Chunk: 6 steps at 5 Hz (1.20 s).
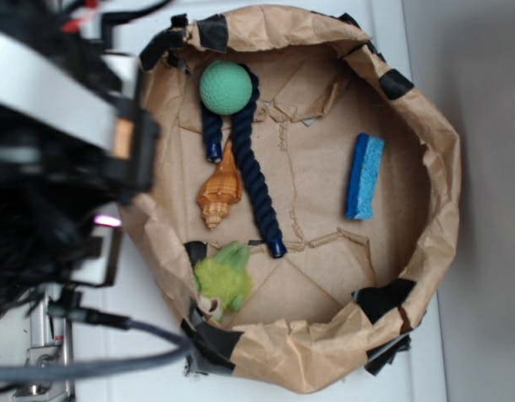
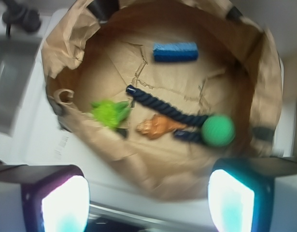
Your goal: Grab the green ball.
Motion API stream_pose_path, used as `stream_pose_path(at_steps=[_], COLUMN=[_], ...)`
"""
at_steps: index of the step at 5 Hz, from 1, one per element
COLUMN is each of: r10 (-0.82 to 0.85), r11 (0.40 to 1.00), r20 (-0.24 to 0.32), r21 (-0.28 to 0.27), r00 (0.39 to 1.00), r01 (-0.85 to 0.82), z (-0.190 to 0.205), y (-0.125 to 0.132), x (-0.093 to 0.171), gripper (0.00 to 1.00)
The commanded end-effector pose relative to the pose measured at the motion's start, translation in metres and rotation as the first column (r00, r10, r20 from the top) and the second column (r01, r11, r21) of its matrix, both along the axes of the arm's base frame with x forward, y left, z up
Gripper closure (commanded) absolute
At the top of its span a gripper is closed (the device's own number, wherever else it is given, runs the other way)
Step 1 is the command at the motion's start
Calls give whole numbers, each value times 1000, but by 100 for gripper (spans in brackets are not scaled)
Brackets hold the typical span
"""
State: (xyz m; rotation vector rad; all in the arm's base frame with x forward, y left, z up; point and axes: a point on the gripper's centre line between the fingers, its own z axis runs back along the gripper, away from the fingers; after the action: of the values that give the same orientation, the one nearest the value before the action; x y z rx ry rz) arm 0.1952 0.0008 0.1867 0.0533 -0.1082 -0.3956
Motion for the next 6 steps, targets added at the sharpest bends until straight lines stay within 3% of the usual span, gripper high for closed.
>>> stream_pose_path(at_steps=[1,2,3,5,6], r10=[-125,-143,-212,-269,-285], r11=[980,972,942,926,922], r20=[-111,-163,-213,-220,-180], r21=[140,160,215,210,216], r00=[986,976,954,938,941], r01=[140,170,258,315,321], z=[-55,-75,-95,-125,-130], y=[22,34,47,83,92], x=[55,57,45,33,47], gripper=[0,0,0,0,0])
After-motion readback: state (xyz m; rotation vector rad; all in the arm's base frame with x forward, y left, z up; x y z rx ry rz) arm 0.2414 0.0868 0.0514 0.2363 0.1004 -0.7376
